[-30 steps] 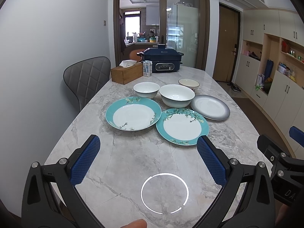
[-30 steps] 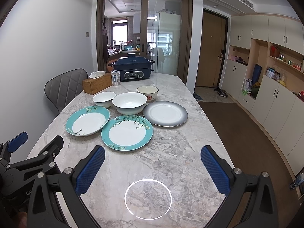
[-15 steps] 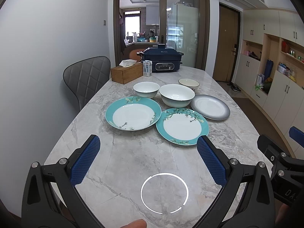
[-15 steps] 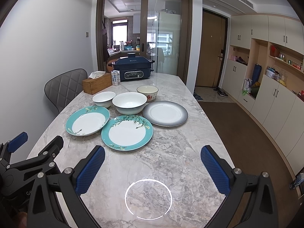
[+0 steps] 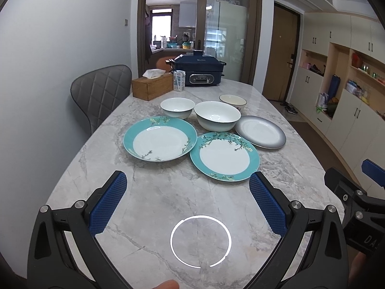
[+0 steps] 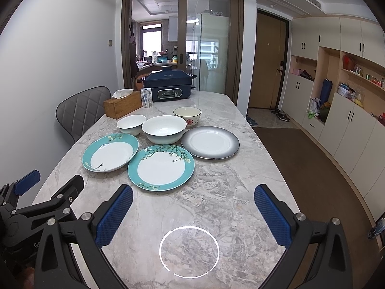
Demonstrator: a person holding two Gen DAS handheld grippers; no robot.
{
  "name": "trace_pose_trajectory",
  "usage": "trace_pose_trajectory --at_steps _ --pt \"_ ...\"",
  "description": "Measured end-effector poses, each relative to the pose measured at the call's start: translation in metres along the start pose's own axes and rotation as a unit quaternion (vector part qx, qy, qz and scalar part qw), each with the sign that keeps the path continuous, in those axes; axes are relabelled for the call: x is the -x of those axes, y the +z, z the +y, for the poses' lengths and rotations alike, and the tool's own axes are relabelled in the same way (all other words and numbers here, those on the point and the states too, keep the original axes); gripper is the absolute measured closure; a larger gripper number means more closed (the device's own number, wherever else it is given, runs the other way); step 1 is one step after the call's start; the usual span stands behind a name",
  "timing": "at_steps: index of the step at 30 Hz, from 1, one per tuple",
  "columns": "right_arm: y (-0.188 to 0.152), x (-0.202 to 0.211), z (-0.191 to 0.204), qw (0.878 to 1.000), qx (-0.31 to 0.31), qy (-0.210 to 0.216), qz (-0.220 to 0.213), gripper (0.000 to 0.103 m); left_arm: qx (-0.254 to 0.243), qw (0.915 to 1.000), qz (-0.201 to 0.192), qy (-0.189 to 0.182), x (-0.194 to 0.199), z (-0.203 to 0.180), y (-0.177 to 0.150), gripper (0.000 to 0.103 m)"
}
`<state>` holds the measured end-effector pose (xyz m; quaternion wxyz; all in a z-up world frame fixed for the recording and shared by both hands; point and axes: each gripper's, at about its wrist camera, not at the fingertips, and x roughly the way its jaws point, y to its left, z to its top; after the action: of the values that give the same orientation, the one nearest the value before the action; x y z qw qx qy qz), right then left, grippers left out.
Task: Organize plates and bowls
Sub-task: 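Close the left tool on the smaller teal plate's rim while the right tool grips it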
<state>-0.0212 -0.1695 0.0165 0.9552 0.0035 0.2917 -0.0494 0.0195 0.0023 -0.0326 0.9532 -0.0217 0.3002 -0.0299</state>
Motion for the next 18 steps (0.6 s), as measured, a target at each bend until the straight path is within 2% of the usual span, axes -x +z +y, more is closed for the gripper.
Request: trace_pose_trajectory --at_steps 3,5,8,10,12,14,16,18 --pt "-0.003 -0.016 -0.005 1.000 0.001 -0.002 0.005 0.000 -0.003 0.9996 0.018 -0.021 -0.020 0.011 0.000 0.000" --pt "-0.001 -0.030 -0.014 1.000 -0.005 0.004 0.012 0.000 0.002 0.9986 0.044 -0.028 -0.043 0.023 0.003 0.000" --pt "0.003 -0.065 -0.030 0.998 -0.028 0.036 0.047 0.000 0.019 0.9945 0.096 -0.039 -0.088 0.046 0.006 0.000" --pt "0.006 -0.092 -0.042 0.993 -0.058 0.064 0.076 0.001 0.035 0.9880 0.131 -0.074 -0.116 0.060 0.007 0.001" --pt "0.006 -0.125 -0.051 0.984 -0.094 0.104 0.114 0.005 0.056 0.9778 0.162 -0.121 -0.142 0.068 0.006 0.001" --pt "0.005 -0.162 -0.056 0.968 -0.129 0.151 0.156 0.007 0.056 0.9711 0.175 -0.152 -0.160 0.063 0.005 0.001" --pt "0.003 -0.198 -0.061 0.950 -0.161 0.179 0.199 0.011 0.041 0.9680 0.184 -0.166 -0.176 0.049 0.004 0.001" --pt "0.002 -0.226 -0.064 0.937 -0.184 0.196 0.224 0.013 0.043 0.9639 0.192 -0.179 -0.194 0.039 0.002 0.001"
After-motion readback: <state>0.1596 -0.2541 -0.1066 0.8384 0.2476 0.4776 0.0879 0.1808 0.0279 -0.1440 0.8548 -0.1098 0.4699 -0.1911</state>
